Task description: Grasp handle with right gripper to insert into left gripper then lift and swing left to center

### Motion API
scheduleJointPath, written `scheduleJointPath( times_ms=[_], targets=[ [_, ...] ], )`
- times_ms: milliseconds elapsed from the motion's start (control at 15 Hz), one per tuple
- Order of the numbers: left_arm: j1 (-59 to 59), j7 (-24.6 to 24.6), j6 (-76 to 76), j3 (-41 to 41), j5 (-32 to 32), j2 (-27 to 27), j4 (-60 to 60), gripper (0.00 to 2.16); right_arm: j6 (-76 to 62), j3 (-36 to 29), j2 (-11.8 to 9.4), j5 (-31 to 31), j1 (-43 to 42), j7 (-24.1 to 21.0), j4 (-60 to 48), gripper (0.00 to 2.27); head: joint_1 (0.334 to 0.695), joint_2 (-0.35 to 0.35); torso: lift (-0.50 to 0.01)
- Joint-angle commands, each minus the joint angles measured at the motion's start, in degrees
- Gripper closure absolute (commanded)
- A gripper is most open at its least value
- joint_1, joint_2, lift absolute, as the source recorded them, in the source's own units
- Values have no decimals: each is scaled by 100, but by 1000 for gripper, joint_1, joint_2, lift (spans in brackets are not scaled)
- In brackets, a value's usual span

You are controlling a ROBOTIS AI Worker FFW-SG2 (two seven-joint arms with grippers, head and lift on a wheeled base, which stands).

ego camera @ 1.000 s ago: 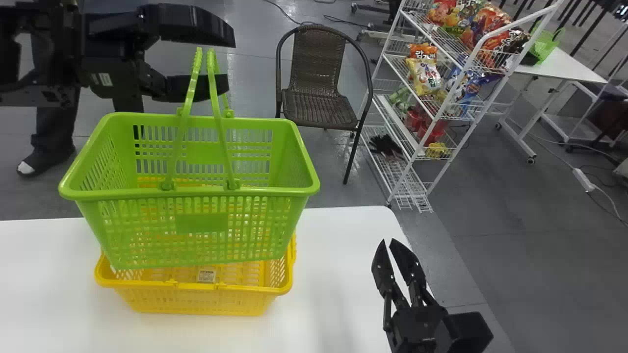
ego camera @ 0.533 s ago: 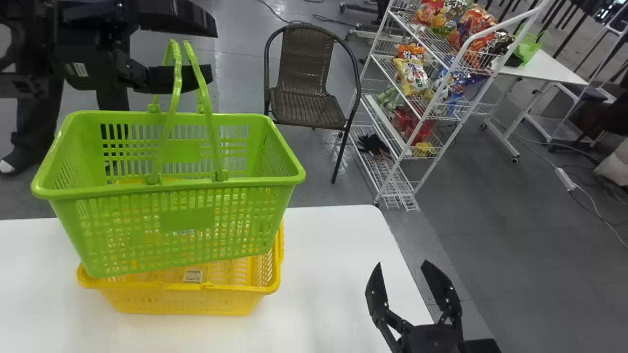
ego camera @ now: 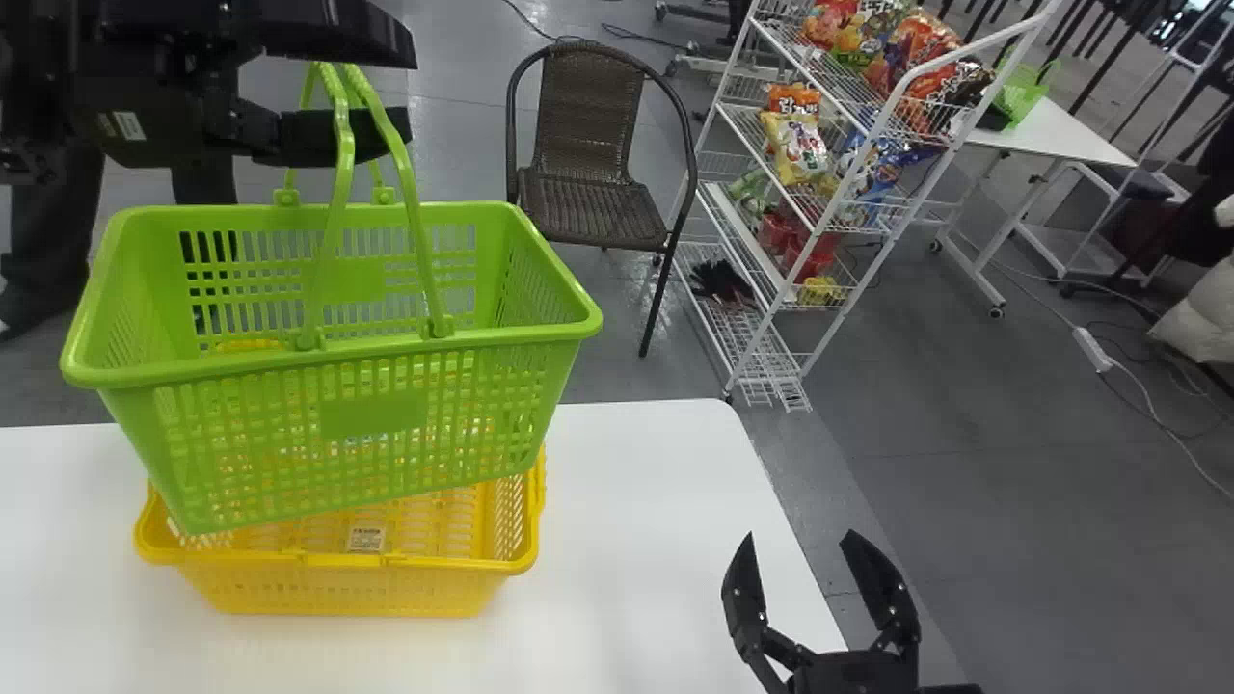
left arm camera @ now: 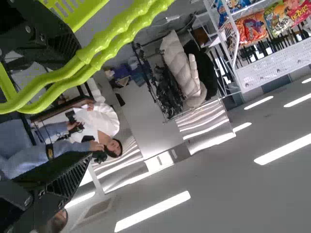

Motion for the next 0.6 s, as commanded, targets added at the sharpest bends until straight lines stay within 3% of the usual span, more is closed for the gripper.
scheduleJointPath(
  times_ms=[0, 133, 267, 333, 533],
  targets=[
    [9, -22, 24, 12, 2, 6, 0, 866, -20, -1, 0, -17, -8, -1, 36, 103, 695, -350, 0],
    [-9, -66, 24, 12, -7, 24, 0, 1369, -20, -10, 0, -17, -17, -1, 80, 107, 695, -350, 0],
    [-9, -137, 24, 12, -33, 24, 0, 1453, -38, -19, 0, -44, -17, 17, 106, 107, 695, -350, 0],
    [-9, -128, 24, 12, -51, 24, 0, 1862, -56, -19, 0, -44, -17, 17, 115, 107, 695, -350, 0],
    [18, -172, 24, -5, -77, 24, 0, 1919, -91, -19, 9, -44, -17, 17, 150, 107, 695, -350, 0]
  ],
)
